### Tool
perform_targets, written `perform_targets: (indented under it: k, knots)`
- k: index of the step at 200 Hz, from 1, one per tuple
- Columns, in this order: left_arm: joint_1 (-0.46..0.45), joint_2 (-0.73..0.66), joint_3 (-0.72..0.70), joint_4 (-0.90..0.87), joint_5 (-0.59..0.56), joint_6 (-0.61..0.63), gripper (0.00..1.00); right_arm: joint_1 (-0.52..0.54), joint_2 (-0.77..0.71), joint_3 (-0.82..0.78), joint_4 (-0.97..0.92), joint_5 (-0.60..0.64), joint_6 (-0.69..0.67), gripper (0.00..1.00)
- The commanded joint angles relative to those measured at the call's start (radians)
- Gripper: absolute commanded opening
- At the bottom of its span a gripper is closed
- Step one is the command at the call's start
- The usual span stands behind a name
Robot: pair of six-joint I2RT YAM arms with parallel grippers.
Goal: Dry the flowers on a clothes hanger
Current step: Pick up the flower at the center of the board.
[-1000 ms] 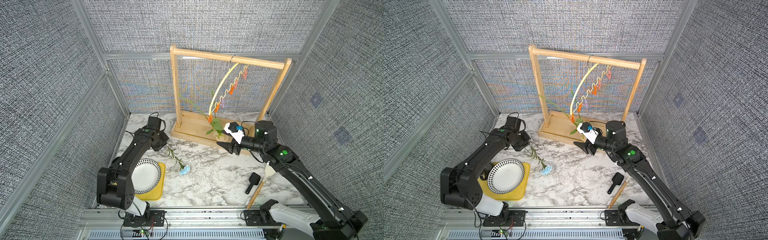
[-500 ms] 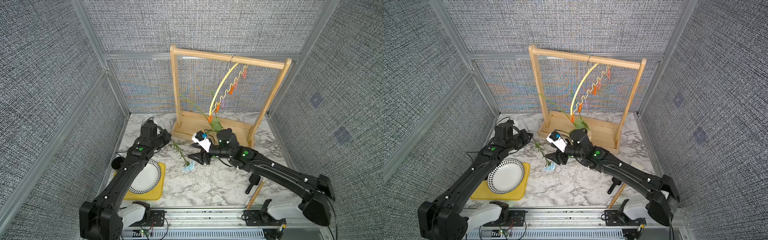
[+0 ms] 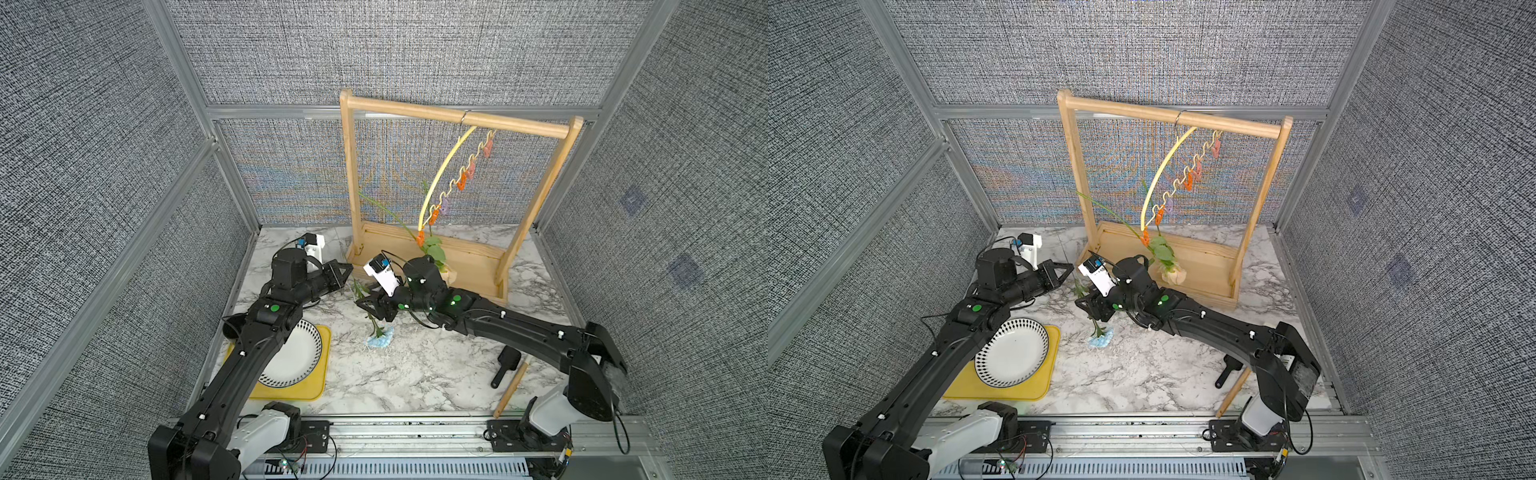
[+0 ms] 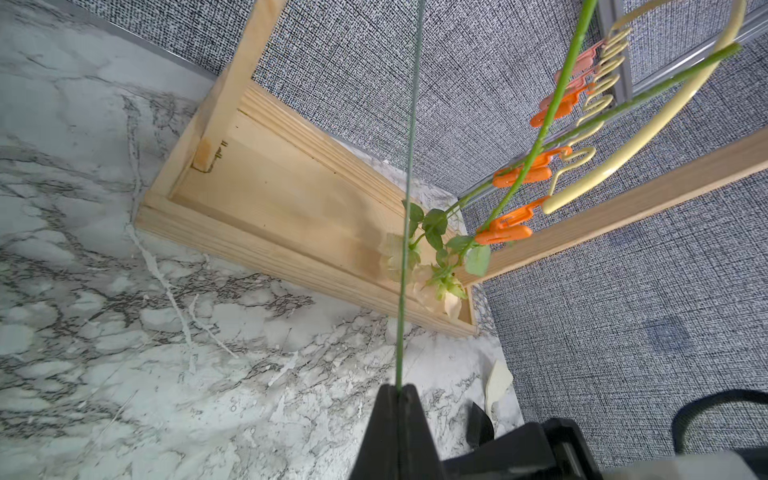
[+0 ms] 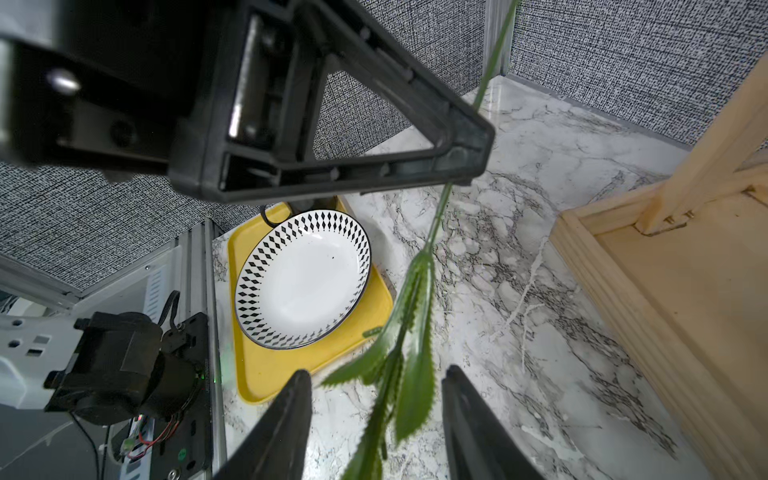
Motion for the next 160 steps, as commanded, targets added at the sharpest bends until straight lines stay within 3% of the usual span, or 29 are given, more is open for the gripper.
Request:
perform_targets:
  k: [1,55,75,88,92,118,160]
  knots:
    - [0.0,-0.011,-0.001,0.045,0.024,0.016,0.02,0.002,0.011,0.007,0.038,-0.011,0.017,0.44]
    - [0.001,-0.022,0.003,0.045,0.019,-0.005,0.03,0.002,0.027,0.013,0.045,-0.023,0.026,0.12]
    - [0.001,-0.027,0.003,0.035,0.006,-0.013,0.23,0.002,0.017,0.012,0.05,-0.032,0.012,0.01]
    - [0.001,-0.033,0.009,0.026,-0.011,-0.036,0.49,0.001,0.008,0.006,0.051,-0.033,0.004,0.0]
    - [0.002,-0.035,0.012,0.025,-0.014,-0.052,0.53,0.002,0.005,0.004,0.049,-0.033,-0.003,0.0]
    - [0.001,-0.033,0.067,-0.005,0.016,-0.052,0.62,0.002,-0.025,-0.015,0.043,-0.035,-0.036,0.0]
    - [0.004,-0.004,0.209,-0.17,0.052,0.093,0.62,0.001,-0.057,-0.038,0.021,-0.039,-0.072,0.0]
